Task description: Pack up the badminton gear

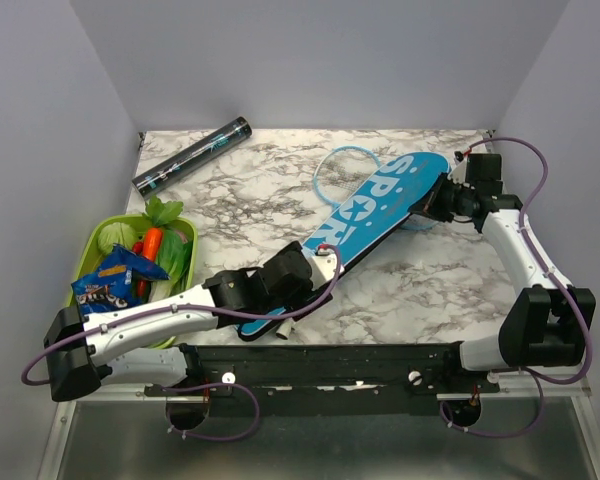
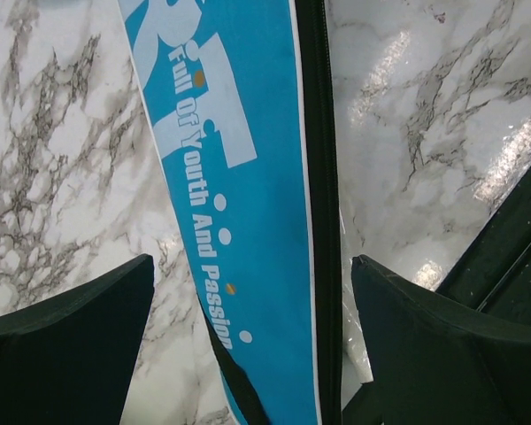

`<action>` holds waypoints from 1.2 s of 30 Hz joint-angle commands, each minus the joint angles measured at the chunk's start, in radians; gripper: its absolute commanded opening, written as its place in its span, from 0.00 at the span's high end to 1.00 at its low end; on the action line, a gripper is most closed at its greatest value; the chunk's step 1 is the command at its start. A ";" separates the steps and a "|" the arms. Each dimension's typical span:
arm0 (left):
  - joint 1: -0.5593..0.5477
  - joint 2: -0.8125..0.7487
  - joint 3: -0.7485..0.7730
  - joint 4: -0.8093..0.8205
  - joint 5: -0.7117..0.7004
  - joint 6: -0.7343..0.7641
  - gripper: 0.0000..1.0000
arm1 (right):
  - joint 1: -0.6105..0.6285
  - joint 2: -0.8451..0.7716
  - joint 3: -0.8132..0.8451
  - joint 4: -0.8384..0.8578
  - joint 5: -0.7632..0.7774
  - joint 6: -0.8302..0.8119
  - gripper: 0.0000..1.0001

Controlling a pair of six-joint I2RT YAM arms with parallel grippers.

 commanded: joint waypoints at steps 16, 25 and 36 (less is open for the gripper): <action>0.003 0.129 0.011 -0.095 -0.072 -0.192 0.01 | -0.005 -0.023 -0.001 0.041 -0.058 -0.018 0.99; 0.003 0.196 0.017 -0.086 -0.170 -0.179 0.01 | -0.005 -0.032 -0.010 0.041 -0.069 -0.015 0.99; 0.003 0.255 0.022 -0.057 -0.288 -0.152 0.12 | -0.005 -0.040 -0.009 0.041 -0.106 -0.017 0.99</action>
